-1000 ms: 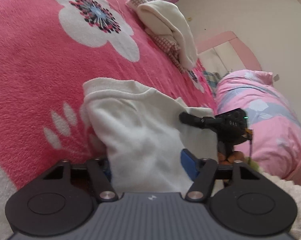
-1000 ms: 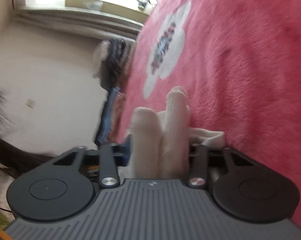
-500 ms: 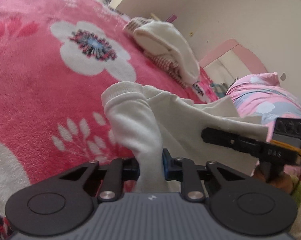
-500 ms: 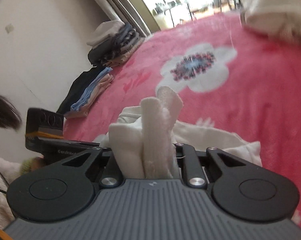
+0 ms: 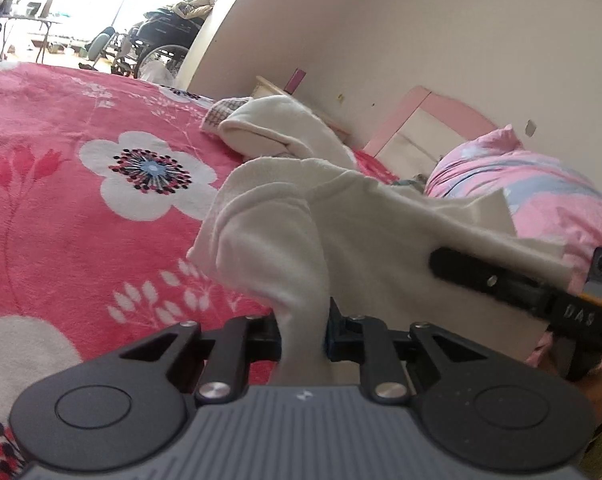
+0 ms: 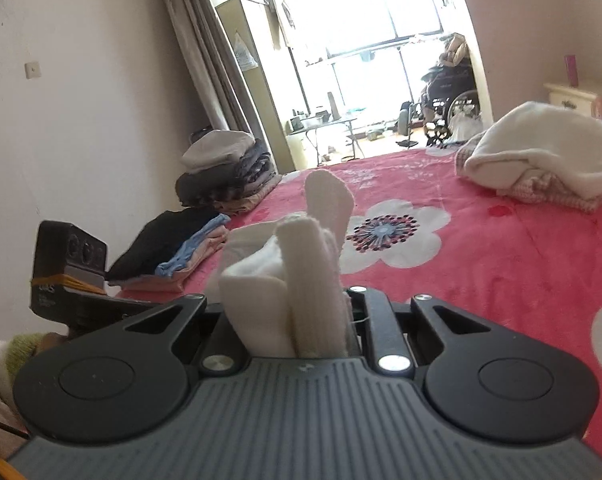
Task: Fold clothes
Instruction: 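Lift the gripped sweatshirt hem up with both grippers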
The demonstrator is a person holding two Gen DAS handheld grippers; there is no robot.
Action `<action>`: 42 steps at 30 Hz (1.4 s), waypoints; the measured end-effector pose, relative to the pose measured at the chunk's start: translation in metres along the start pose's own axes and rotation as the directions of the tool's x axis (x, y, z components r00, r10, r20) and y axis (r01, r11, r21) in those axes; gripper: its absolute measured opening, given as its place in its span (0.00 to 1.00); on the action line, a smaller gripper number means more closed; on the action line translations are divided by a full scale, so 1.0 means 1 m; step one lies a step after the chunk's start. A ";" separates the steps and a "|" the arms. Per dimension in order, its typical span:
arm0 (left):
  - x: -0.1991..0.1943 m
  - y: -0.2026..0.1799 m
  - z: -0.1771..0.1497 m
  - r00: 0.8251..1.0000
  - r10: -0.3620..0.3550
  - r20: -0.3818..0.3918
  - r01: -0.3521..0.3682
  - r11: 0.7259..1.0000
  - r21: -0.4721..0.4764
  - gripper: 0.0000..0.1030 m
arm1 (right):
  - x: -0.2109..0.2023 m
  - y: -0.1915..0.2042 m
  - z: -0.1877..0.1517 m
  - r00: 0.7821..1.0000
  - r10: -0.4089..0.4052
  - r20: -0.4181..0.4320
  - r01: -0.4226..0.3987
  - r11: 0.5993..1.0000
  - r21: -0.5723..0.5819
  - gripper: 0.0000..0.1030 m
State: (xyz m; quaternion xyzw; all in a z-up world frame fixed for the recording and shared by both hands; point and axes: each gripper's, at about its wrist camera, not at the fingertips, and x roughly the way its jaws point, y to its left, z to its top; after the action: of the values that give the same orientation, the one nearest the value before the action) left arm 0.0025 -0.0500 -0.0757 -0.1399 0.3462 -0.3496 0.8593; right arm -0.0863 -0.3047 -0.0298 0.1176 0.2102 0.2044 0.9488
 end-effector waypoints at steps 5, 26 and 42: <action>0.017 0.013 0.004 0.997 0.051 -0.060 -0.051 0.999 -0.011 0.18 | 0.032 -0.031 0.010 0.999 -0.004 -0.044 0.006 0.999 0.047 0.13; 0.074 0.098 0.019 0.904 -0.035 -0.426 -0.010 0.995 -0.102 0.37 | 0.096 -0.195 -0.049 0.953 0.214 -0.215 -0.048 0.806 0.589 0.81; 0.073 0.103 0.005 0.934 -0.033 -0.355 -0.012 0.992 -0.123 0.37 | 0.092 -0.005 -0.041 0.920 0.103 -0.379 -0.198 0.955 -0.221 0.81</action>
State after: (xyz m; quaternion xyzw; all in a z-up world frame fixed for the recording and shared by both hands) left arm 0.0954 -0.0272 -0.1584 -0.1287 0.5162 -0.3517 0.7703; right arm -0.0264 -0.2630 -0.0995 -0.0291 0.3441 0.3209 0.8819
